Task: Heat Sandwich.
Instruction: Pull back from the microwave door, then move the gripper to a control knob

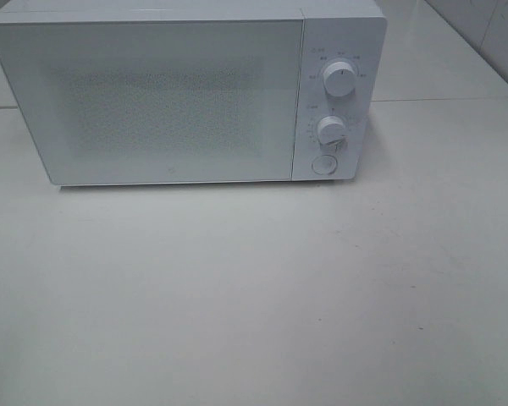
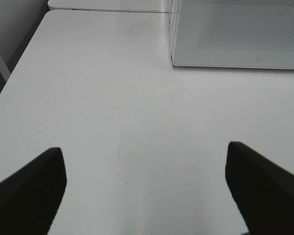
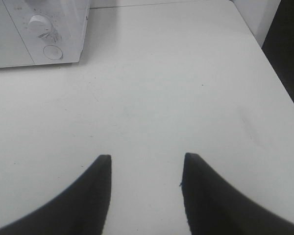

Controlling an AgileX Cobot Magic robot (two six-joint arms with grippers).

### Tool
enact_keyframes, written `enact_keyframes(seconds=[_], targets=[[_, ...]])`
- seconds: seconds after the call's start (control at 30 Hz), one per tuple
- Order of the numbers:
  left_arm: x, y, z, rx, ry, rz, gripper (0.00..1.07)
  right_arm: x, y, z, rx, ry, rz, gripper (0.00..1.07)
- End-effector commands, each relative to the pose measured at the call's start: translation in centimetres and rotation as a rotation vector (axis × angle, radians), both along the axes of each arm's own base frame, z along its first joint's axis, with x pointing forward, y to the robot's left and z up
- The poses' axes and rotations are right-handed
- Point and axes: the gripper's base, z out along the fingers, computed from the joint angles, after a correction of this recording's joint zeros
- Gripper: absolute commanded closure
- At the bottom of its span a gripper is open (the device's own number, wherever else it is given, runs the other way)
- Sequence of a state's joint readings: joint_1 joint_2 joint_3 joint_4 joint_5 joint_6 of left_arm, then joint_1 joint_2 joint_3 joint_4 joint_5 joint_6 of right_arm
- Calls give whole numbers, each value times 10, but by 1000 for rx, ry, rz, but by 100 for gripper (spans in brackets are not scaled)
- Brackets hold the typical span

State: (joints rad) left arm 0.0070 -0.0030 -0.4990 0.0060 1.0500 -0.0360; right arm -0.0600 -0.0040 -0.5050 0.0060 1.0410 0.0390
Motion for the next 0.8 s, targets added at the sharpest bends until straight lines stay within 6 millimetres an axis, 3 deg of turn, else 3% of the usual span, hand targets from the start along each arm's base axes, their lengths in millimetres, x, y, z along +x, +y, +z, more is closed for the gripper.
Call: enact_keyframes(seconds=[0.03,0.8], targets=[[-3,0,0,0,-33,3,25,-4,0,0,7,-30,-11,62],[-3,0,0,0,-33,3,25,-4,0,0,7,-30,-11,62]])
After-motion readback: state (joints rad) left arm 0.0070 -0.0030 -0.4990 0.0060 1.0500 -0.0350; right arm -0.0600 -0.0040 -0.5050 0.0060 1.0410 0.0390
